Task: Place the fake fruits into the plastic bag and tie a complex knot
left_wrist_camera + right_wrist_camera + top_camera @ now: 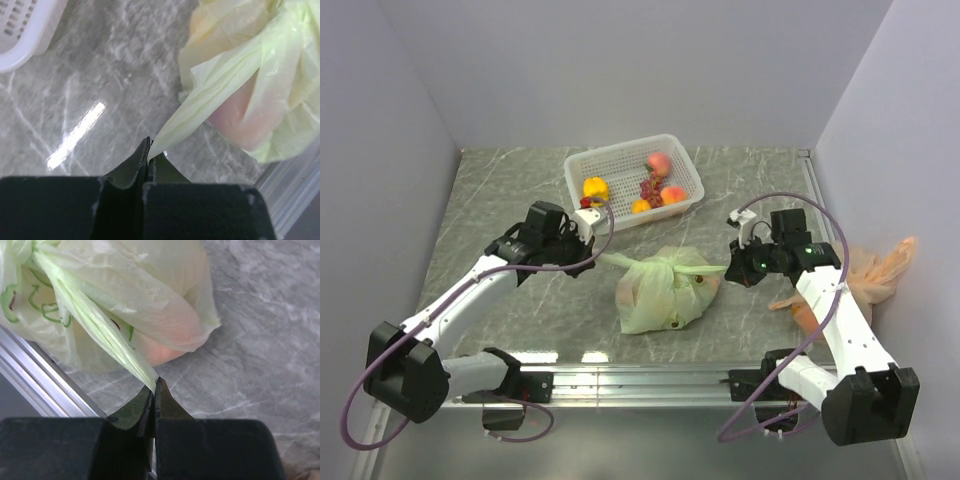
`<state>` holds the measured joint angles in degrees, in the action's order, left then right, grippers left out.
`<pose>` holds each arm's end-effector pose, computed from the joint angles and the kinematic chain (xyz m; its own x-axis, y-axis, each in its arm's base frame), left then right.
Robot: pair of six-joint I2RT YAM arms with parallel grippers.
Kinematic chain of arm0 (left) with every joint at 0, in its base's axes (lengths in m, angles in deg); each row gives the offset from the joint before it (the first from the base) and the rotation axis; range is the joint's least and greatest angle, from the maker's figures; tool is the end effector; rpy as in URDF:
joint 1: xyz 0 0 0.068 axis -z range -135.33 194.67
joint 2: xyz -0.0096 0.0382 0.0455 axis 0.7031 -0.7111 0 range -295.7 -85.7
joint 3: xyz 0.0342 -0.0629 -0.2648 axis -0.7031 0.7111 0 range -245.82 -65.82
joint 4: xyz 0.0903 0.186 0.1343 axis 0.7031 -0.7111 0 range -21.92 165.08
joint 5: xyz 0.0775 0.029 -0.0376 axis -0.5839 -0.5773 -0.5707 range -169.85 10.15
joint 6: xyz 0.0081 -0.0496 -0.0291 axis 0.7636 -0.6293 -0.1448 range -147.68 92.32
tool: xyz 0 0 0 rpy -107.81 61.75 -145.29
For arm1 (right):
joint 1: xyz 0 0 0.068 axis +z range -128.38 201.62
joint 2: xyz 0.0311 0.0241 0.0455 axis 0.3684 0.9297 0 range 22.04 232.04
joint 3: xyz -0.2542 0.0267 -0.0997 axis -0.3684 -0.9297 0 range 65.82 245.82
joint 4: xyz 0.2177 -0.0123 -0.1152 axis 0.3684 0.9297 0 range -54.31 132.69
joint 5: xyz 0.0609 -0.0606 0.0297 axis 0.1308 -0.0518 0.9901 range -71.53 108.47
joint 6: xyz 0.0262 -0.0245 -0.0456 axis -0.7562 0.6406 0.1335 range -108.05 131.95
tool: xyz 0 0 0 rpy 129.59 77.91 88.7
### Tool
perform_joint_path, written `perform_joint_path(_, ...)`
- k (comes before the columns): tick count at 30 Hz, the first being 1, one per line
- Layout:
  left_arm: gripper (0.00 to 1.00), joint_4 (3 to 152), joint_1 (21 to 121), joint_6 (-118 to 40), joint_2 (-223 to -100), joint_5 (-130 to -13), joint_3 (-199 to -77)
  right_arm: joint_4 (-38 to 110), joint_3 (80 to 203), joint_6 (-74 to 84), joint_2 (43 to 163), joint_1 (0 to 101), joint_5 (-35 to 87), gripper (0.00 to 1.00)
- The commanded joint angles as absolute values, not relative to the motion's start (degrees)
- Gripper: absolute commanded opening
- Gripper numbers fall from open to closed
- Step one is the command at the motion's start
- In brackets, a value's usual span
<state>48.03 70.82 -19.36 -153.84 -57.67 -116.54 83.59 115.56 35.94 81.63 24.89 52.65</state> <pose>0.2067 -0.1189 0.2698 -0.5282 0.4086 -0.7444 0.7340 0.6604 -0.1583 0.1778 0.0335 0.2708 -0.6306 -0.3731 -0.6806 -0.6599 0.7193 0.2171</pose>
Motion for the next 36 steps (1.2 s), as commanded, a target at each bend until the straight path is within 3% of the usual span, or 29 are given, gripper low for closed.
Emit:
perform_joint_path(1, 0.01, 41.4, 67.3, -15.8, -152.1, -71.1, -118.9, 82.2, 118.3, 39.5, 80.5, 27.1, 37.6, 0.0)
perform_joint_path(14, 0.02, 44.8, 67.3, -15.1, -159.4, -69.1, -121.9, 80.6, 116.8, 37.9, 87.4, 30.0, 38.7, 0.01)
perform_joint_path(16, 0.11, 44.1, 67.3, -15.3, -161.5, -66.8, -124.2, 80.7, 117.6, 37.4, 88.0, 29.9, 39.4, 0.1)
perform_joint_path(17, 0.28, 43.4, 67.3, -15.5, -161.9, -64.0, -124.9, 81.1, 118.7, 36.9, 88.0, 30.0, 40.5, 0.28)
perform_joint_path(19, 0.49, 42.4, 67.3, -16.3, -162.5, -61.2, -127.3, 82.6, 120.3, 36.0, 87.5, 30.0, 42.2, 0.43)
perform_joint_path(20, 0.7, 41.9, 67.3, -17.3, -162.3, -58.4, -128.1, 83.2, 122.2, 35.6, 87.3, 30.0, 44.4, 0.53)
perform_joint_path(22, 0.88, 41.0, 67.3, -20.6, -161.6, -55.8, -130.4, 84.3, 124.0, 33.5, 86.2, 29.9, 46.3, 0.68)
perform_joint_path(24, 0.98, 40.0, 67.3, -22.9, -160.0, -52.3, -132.4, 84.8, 126.5, 31.8, 85.0, 29.9, 48.7, 0.73)
perform_joint_path(29, 0.99, 36.9, 66.1, -31.1, -156.8, -48.7, -136.7, 83.0, 129.5, 23.4, 79.0, 28.8, 52.0, 0.84)
perform_joint_path(36, 0.99, 36.9, 55.8, -39.8, -155.7, -46.2, -143.5, 81.0, 133.6, 12.2, 82.3, 17.2, 56.4, 0.85)
